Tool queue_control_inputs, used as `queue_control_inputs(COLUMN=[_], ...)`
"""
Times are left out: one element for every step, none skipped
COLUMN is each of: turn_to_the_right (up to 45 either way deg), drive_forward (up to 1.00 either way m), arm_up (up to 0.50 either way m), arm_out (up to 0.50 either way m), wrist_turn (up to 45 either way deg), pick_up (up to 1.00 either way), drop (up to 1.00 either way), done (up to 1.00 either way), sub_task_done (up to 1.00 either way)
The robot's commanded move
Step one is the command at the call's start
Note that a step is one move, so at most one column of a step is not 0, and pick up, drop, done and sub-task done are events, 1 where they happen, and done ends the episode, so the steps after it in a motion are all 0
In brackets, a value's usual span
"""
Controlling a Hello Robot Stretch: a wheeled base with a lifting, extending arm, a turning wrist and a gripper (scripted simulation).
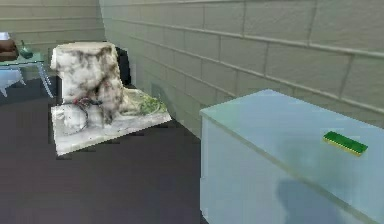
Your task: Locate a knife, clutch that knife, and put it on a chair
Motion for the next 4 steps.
queue_control_inputs(turn_to_the_right=[45.0, 45.0, 9.0, 3.0], drive_forward=[0.0, 0.0, 0.0, 0.0], arm_up=[0.0, 0.0, 0.0, 0.0], arm_out=[0.0, 0.0, 0.0, 0.0], wrist_turn=[0.0, 0.0, 0.0, 0.0], pick_up=[0.0, 0.0, 0.0, 0.0], drop=[0.0, 0.0, 0.0, 0.0], done=[0.0, 0.0, 0.0, 0.0], sub_task_done=[0.0, 0.0, 0.0, 0.0])
